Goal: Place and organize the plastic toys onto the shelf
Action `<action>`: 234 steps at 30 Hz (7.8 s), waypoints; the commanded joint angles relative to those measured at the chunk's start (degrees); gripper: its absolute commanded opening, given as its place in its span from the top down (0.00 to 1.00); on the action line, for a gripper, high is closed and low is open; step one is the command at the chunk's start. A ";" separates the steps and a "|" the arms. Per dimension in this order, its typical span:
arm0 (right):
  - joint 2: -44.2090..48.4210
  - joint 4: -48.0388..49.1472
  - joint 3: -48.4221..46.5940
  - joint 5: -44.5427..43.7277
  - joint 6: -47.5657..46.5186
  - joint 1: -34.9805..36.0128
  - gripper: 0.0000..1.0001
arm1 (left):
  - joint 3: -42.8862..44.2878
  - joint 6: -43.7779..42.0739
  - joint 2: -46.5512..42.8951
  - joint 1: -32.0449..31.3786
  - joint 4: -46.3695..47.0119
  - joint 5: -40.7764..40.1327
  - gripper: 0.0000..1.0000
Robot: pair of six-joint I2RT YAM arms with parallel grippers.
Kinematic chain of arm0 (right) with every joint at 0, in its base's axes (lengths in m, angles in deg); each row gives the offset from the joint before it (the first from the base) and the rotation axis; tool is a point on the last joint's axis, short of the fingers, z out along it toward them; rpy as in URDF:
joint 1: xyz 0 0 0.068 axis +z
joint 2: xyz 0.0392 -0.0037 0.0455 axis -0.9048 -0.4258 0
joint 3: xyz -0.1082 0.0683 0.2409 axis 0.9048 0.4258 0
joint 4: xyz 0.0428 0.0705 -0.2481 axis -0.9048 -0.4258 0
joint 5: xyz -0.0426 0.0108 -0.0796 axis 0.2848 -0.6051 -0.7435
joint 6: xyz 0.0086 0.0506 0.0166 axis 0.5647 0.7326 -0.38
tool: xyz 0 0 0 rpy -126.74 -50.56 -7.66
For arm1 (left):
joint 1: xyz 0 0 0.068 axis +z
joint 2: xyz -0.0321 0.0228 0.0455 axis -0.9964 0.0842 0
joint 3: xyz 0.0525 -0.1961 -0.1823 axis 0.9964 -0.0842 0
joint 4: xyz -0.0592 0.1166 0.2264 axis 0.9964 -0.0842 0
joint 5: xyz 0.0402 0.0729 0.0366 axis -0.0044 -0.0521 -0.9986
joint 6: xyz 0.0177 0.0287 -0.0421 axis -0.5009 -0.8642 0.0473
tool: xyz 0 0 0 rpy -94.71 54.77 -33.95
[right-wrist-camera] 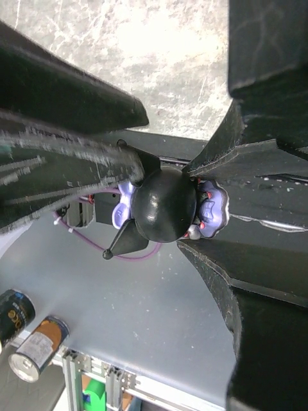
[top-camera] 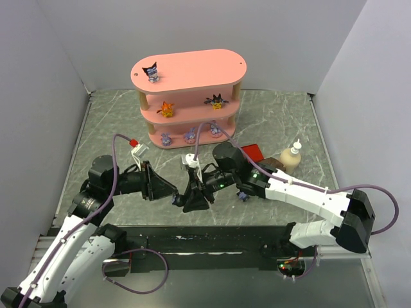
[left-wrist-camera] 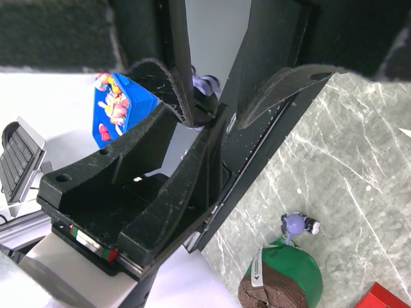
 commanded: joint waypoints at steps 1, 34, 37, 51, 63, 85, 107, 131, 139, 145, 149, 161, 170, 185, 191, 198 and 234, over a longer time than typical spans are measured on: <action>-1.09 -0.23 -4.40 -2.43 -2.14 0.69 1.00 | 1.16 -0.79 0.69 -0.37 -0.08 1.51 0.63; 4.44 7.84 2.18 -52.49 5.50 5.34 0.00 | 1.16 15.09 2.90 -0.90 -7.46 -35.99 0.99; 3.83 11.60 3.51 -62.07 4.37 9.11 0.00 | 1.68 23.62 2.98 -0.90 -12.55 -48.79 0.99; -23.59 30.25 -9.23 -86.11 -5.49 22.13 0.05 | 14.87 42.53 11.33 -0.90 -34.62 -64.06 0.99; -29.58 32.99 -12.93 -81.46 -4.44 19.06 0.29 | 12.06 41.92 10.28 -0.90 -33.66 -60.02 0.99; -31.25 23.14 -15.22 -77.93 0.05 17.30 0.54 | 11.53 41.04 10.02 -0.90 -32.08 -59.49 0.99; -30.01 58.10 11.50 -48.49 13.67 7.63 1.00 | 10.57 15.57 -9.57 -0.90 -21.45 -67.23 0.03; -44.51 73.68 11.33 -46.21 27.73 6.05 1.00 | 1.33 1.31 -14.24 -0.90 -14.41 -52.81 0.03; -47.94 74.20 10.10 -42.96 32.39 5.35 1.00 | 0.98 1.14 -14.68 -0.90 -13.79 -51.84 0.03; -49.44 74.56 9.66 -42.25 33.36 5.35 1.00 | 0.46 1.05 -14.68 -0.90 -13.01 -51.40 0.04; -49.96 74.56 9.83 -42.78 32.31 5.43 0.96 | 0.37 0.88 -14.24 -0.90 -12.65 -51.49 0.04; -45.76 79.83 15.37 -33.92 26.60 5.52 0.99 | 0.45 -0.70 -11.70 -0.90 -12.12 -44.39 0.03; -33.99 73.86 20.82 -23.28 18.69 5.43 1.00 | 1.69 4.20 -3.70 -0.90 -20.47 -34.61 0.05; -26.32 70.60 22.93 -23.44 17.27 5.52 1.00 | -5.52 13.00 -4.49 -0.90 -19.94 -32.50 0.29; -26.41 69.99 21.79 -22.66 18.59 5.70 1.00 | -7.98 12.83 -5.36 -0.99 -17.58 -30.57 0.39; -27.20 69.28 20.03 -21.86 19.30 5.61 1.00 | -10.01 13.79 -4.22 -0.99 -15.38 -29.95 0.52; -28.96 66.04 17.48 -25.82 20.61 5.35 1.00 | -9.66 16.87 -1.33 -8.62 -14.15 -40.32 0.77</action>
